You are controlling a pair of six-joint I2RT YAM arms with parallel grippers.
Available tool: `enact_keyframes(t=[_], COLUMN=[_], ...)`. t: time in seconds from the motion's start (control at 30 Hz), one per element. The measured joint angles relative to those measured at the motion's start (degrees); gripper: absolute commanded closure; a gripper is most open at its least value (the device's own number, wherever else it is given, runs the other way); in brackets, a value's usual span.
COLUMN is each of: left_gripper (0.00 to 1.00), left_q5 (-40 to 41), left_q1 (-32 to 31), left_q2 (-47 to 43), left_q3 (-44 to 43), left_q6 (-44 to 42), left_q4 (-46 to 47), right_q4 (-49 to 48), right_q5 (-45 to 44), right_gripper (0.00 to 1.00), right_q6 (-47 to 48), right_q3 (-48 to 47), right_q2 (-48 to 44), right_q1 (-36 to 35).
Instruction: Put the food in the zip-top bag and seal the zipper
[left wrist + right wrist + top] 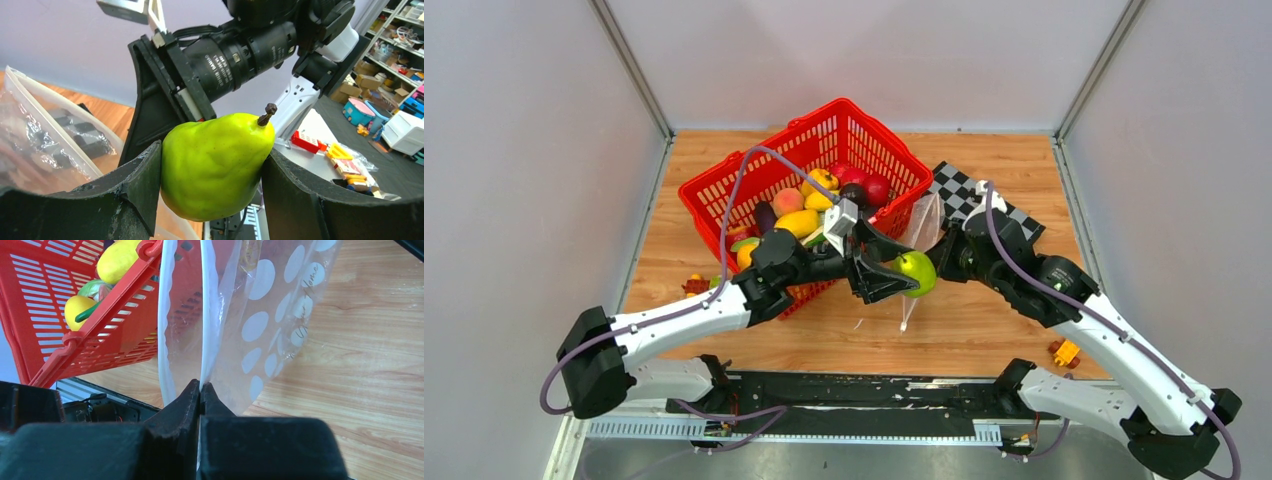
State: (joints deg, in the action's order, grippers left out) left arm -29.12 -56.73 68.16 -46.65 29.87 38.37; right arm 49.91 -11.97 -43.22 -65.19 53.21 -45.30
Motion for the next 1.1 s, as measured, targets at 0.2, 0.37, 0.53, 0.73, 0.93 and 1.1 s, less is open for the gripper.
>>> enact_keyframes(t=[0.2, 0.37, 0.53, 0.73, 0.93, 1.1], left_gripper=[0.59, 0.58, 0.58, 0.58, 0.58, 0.54], left_q5=[0.3, 1.2, 3.6, 7.2, 13.1, 17.8], left_q1=[-1.3, -2.6, -2.8, -2.9, -3.0, -3.1], left_q2=[1.7, 3.6, 3.7, 3.7, 3.3, 1.9], left_q3=[0.9, 2.4, 3.1, 3.1, 3.1, 3.1], left_q6=[-1.5, -2.0, -4.3, -7.3, -10.3, -12.5], left_q4=[0.0, -0.1, -2.5, -4.5, -8.2, -10.5], right_q4=[0.5, 0.4, 0.3, 0.4, 0.7, 0.8], right_q5=[0.0, 0.0, 0.8, 1.8, 2.7, 3.5], right_gripper=[1.00, 1.00, 1.00, 1.00, 1.00, 1.00], right_q6=[-0.2, -0.5, -0.7, -0.7, -0.2, -0.2], right_q3=[0.5, 0.5, 0.5, 0.5, 0.5, 0.5], right_q2=[-1.1, -1.4, -2.3, -2.4, -2.4, -2.6], right_q1=[0.5, 0.9, 1.4, 1.6, 1.6, 1.6])
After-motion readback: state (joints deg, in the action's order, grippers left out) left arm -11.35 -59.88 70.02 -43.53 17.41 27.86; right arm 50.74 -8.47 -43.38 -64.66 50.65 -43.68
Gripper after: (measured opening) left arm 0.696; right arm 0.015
